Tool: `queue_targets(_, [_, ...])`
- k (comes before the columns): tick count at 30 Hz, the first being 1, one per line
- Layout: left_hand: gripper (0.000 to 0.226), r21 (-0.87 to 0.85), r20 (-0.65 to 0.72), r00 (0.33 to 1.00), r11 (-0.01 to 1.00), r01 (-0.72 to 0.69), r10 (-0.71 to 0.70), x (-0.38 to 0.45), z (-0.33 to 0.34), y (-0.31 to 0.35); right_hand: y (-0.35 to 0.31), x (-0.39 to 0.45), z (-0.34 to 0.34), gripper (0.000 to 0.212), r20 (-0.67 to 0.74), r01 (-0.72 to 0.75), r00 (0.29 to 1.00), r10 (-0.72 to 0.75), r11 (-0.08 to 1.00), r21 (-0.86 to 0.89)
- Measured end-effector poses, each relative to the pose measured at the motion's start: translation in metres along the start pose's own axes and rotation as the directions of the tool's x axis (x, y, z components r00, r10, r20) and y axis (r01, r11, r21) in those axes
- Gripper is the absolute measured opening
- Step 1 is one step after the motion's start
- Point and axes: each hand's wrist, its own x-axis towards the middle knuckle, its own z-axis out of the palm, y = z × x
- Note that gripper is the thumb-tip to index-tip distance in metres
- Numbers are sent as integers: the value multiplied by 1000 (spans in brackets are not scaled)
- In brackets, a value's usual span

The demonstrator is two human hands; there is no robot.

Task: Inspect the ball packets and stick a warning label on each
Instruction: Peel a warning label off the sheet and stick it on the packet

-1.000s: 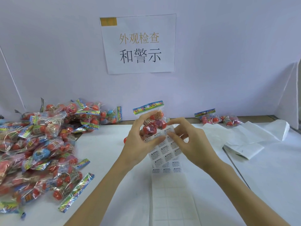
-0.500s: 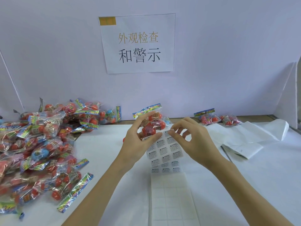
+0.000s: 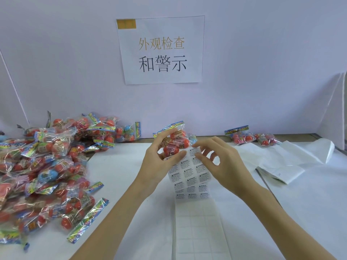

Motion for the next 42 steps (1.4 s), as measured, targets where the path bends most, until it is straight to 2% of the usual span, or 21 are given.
queue_targets(10, [58, -59, -46, 997, 997, 56, -59, -3, 6, -2, -5, -1, 0, 9, -60, 58, 996, -62, 996, -71])
queue_targets(13, [53, -76, -104, 992, 995, 60, -68, -3, 6, -8, -9, 0, 0, 8, -65, 73, 995, -75, 996, -43])
queue_targets(15, [50, -66, -177, 983, 997, 47, -58, 0, 3, -10, -15, 2, 0, 11, -127, 73, 989, -71, 997, 15])
queue_targets(19, [43, 258, -330, 930, 963, -79, 165, 5, -4, -9, -21, 4, 0, 17, -235, -46, 966, 103, 971, 236])
queue_targets(22, [39, 274, -366, 905, 955, -117, 216, 5, -11, -4, -18, 4, 0, 16, -184, -189, 947, 264, 920, 345])
queue_targets(26, [45, 36, -298, 944, 990, -138, 143, 1, -7, 7, -20, 7, -2, 16, -108, -281, 909, 402, 784, 553])
queue_targets(31, [49, 24, -184, 963, 981, -195, 196, -5, 1, 20, -26, 10, -9, 23, -49, -250, 920, 389, 678, 692])
queue_targets(34, [49, 51, -87, 971, 974, -220, 224, -7, 8, 22, -30, 10, -7, 31, -17, -251, 935, 354, 697, 672])
queue_targets(42, [49, 73, 66, 984, 983, -171, 166, -11, 12, 17, -31, 9, -2, 36, -9, -285, 940, 342, 798, 530])
